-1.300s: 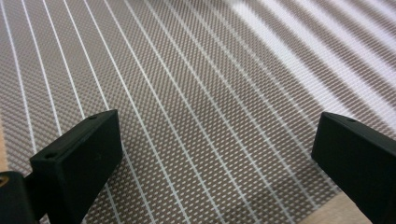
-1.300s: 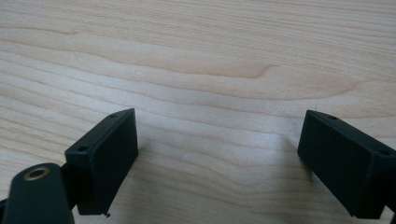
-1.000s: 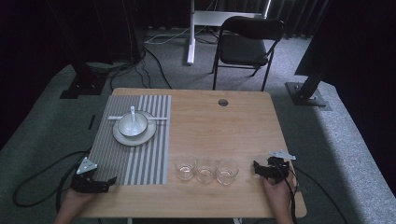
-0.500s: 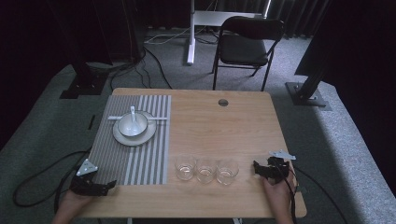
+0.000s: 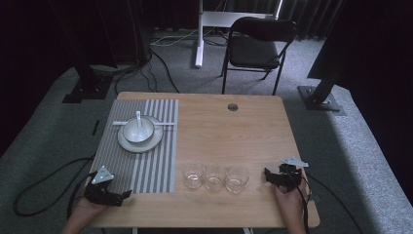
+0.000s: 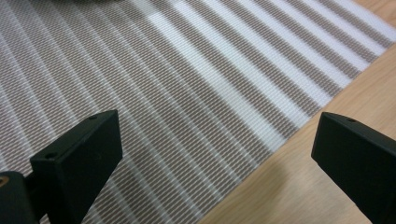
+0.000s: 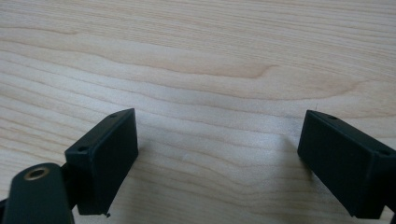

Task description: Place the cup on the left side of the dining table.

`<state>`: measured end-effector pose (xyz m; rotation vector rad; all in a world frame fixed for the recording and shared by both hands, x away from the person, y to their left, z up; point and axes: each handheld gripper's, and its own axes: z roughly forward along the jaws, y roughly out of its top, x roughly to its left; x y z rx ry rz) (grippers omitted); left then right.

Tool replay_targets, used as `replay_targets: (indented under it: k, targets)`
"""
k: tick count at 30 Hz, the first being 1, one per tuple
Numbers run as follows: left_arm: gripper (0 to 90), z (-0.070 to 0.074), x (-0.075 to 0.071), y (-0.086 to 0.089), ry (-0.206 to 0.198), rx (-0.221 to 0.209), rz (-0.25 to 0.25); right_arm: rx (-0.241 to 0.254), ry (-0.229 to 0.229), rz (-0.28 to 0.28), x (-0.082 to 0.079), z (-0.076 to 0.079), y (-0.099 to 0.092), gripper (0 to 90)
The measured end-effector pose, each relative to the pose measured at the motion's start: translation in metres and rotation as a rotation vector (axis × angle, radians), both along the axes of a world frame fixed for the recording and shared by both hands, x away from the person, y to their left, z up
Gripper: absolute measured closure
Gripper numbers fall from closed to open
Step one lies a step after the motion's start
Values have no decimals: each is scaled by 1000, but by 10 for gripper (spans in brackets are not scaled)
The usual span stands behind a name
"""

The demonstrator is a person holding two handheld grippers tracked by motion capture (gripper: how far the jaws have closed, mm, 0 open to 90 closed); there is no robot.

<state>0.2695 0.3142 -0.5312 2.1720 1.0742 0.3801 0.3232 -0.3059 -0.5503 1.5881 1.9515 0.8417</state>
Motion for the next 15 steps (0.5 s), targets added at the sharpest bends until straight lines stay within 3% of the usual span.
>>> replay_targets:
  k: [15]
  targets:
    - [25,4,8,-32,-14,-22,-92,0,0,0,0,0,0,117]
